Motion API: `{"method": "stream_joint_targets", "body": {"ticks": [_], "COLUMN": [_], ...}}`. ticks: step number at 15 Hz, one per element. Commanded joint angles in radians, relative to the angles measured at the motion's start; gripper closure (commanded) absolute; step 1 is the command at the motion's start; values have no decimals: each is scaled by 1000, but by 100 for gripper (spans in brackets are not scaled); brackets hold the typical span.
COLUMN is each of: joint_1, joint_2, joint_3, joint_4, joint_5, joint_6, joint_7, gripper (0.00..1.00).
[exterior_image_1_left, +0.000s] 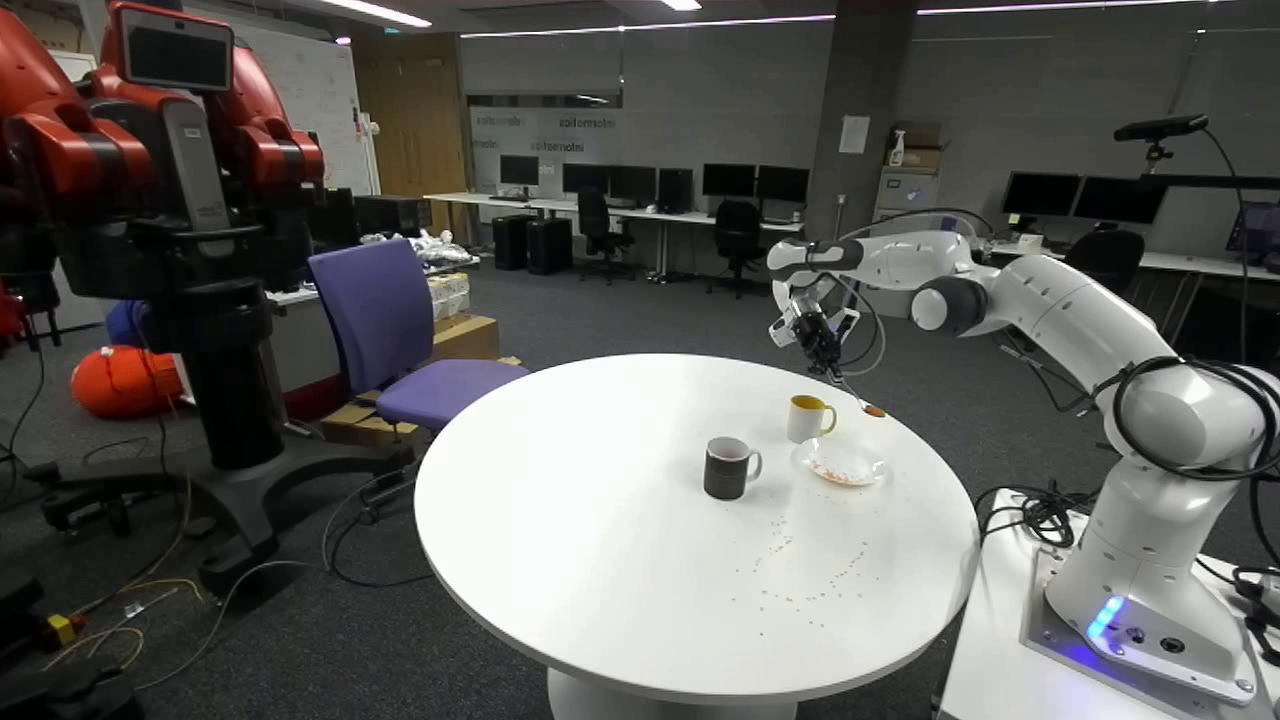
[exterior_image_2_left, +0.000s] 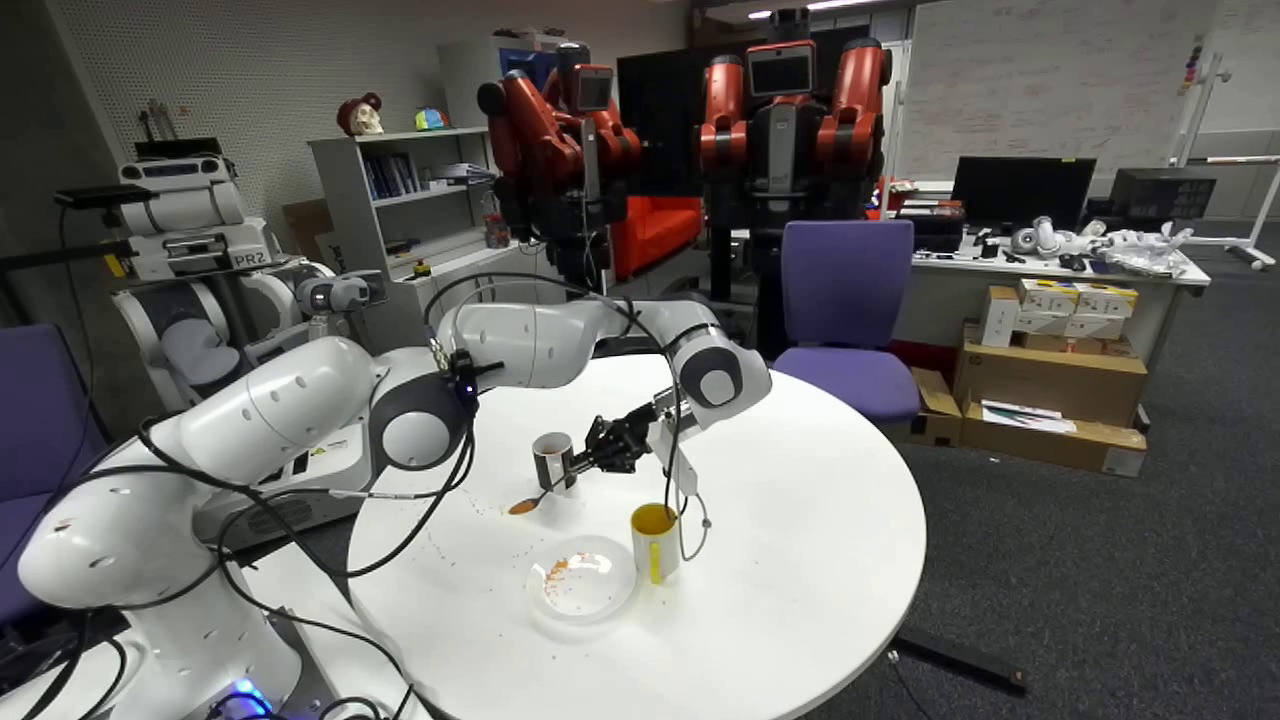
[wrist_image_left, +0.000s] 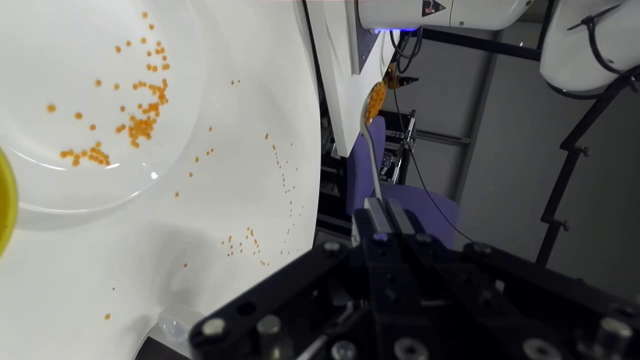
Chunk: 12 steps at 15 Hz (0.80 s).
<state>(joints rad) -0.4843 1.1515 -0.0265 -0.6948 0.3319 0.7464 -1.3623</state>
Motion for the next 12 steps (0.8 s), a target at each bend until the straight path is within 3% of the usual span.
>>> {"method": "stream_joint_targets", "body": {"ticks": [1,12], "joint_1": [-11,-30], "joint_2": [32,50], "joint_3": [-2,-12], "joint_4": [80,115], "joint_5": [-29,-23], "joint_6": [-8,40], "joint_7": [-40,-55], "gripper": [99,99]}}
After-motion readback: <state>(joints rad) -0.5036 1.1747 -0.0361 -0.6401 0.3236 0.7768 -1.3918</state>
